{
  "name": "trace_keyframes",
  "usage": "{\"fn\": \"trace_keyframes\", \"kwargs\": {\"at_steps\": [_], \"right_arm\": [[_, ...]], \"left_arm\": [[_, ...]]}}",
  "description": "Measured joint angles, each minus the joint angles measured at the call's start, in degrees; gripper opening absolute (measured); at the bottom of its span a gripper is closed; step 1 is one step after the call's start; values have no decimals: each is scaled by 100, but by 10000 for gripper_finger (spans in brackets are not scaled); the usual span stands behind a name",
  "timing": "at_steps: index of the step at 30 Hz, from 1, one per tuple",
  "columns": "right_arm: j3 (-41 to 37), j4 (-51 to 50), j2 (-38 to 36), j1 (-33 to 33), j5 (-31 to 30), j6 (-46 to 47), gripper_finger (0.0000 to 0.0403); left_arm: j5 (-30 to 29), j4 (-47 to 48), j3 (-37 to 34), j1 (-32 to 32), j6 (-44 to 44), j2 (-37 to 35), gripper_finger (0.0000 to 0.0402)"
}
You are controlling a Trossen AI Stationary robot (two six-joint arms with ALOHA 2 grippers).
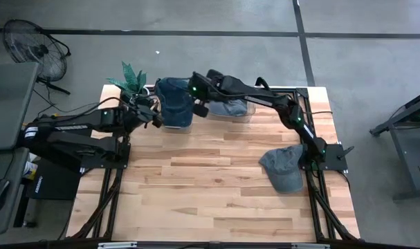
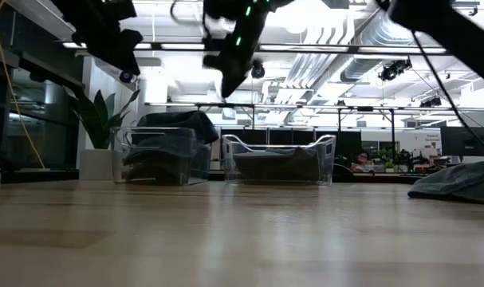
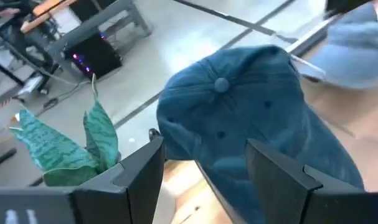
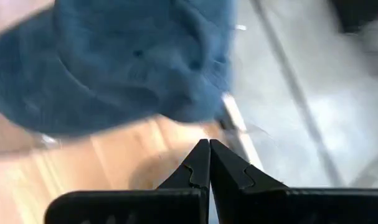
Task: Pick & Place hat
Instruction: Put the blue cap into the left transparent bin
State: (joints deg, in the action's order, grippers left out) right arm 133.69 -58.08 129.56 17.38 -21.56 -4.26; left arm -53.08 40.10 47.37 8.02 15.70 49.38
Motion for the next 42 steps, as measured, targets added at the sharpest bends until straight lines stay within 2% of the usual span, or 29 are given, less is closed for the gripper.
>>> {"fn": "trace_keyframes", "kwargs": {"at_steps": [2,6,8,11,18,25,33,37,42], "right_arm": [[2,-430,-267,-252,-454,181,0],[9,-1123,-704,-854,-975,699,0],[7,-1406,-865,-1176,-1320,1006,0],[9,-1858,-1038,-1600,-1776,1470,0],[-371,-2796,-1084,-2322,-2440,2772,0],[-1597,-2894,-1193,-2801,-2506,4180,0],[-3504,-2333,-1916,-3341,-2457,5807,0],[-4452,-1866,-2464,-3573,-2386,6440,0],[-5480,-1020,-3142,-3801,-2329,6832,0]], "left_arm": [[108,-191,0,254,-5,90,217],[313,-870,-149,914,-183,288,217],[695,-1353,-327,1304,-240,359,217],[1618,-2035,-576,1977,-366,386,217],[2517,-2823,-689,3088,-279,379,217],[3656,-3372,-688,3417,-12,635,217],[4009,-3938,-688,3398,24,1234,210],[4203,-4150,-691,3398,10,1383,171],[4248,-4367,-688,3398,-111,1393,91]]}}
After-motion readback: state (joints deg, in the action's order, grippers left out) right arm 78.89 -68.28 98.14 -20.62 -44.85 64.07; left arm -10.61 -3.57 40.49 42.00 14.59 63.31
